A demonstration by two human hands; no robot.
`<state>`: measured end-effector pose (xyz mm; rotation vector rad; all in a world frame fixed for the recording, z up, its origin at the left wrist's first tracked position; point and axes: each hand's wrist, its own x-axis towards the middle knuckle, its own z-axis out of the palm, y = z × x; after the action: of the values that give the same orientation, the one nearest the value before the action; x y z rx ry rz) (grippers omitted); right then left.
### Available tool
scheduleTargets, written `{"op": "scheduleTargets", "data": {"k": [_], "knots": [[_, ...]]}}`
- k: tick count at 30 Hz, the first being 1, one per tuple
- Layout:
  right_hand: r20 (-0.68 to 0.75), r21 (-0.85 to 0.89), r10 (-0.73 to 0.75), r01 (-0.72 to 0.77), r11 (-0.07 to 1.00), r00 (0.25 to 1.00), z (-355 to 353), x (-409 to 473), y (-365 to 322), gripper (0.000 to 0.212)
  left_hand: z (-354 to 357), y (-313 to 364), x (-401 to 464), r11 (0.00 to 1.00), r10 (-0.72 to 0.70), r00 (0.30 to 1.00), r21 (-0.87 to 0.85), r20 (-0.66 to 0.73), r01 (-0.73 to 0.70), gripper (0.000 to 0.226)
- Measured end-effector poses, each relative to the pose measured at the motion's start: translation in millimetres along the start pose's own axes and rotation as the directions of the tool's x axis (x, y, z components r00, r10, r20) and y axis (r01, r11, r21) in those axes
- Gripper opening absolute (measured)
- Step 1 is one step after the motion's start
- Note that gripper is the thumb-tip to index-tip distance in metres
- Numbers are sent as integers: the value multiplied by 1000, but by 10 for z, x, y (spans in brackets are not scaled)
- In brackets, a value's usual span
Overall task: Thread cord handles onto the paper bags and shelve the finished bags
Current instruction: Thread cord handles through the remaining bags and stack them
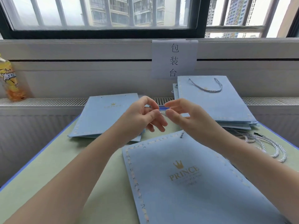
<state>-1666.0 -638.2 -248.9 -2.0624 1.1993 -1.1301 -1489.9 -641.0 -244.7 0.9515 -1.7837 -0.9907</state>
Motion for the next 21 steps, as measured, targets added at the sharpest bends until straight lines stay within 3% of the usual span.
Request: {"op": "scheduleTargets", "data": {"k": [2, 5, 8, 10, 12, 16, 21], "knots": [[117, 2, -34, 34, 999, 993, 84, -37, -2, 12, 29, 8, -6, 993, 1, 1000, 118, 17, -3, 11], [71, -16, -103, 104, 994, 992, 122, -64, 51, 11, -16, 39, -6, 939, -119, 990, 333, 73, 88, 20], [72, -111, -99, 107, 988, 992, 98, -54, 64, 11, -119, -11, -20, 721, -368, 926, 653, 81, 230, 28], [115, -234, -88, 113, 966, 989, 102, -66, 71, 10, -176, -61, -24, 546, -427, 903, 809, 43, 219, 24], [145, -314, -92, 134, 940, 985, 139, -91, 80, 10, -200, -65, -36, 464, -468, 883, 861, 36, 211, 21], [181, -362, -89, 150, 920, 980, 237, -130, 72, 13, -220, -56, -40, 448, -494, 867, 873, 63, 191, 16], [196, -291, -100, 156, 944, 975, 351, -198, 63, 19, -253, -81, -14, 495, -450, 890, 850, 74, 179, 14]]}}
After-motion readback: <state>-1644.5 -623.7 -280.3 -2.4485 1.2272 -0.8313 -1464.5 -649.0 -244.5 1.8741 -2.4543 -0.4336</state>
